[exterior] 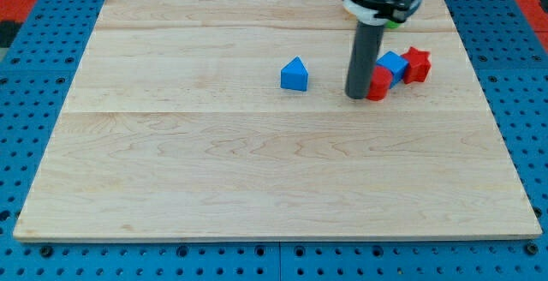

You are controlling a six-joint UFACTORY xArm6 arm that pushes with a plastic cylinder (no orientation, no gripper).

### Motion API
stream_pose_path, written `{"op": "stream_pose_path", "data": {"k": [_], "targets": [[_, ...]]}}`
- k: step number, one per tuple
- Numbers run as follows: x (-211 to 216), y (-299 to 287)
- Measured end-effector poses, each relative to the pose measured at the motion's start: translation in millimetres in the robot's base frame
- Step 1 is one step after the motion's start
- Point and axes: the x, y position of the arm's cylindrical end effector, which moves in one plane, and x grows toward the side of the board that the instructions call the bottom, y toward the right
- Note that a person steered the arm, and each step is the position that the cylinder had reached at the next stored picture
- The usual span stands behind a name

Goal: Push the blue triangle closer to the red circle

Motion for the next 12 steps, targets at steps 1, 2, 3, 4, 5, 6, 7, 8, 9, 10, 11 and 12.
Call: {"op": "stream_pose_path", "data": {"k": [1,2,3,4,5,6,7,8,9,10,11,12], "targets": [[4,4],[17,-55],[18,-98],[12,-144],[-9,-161],[-43,-151],[-55,-143],[-54,-118],[-54,-77],[-53,-49],[-54,-77],[-48,-122]]}}
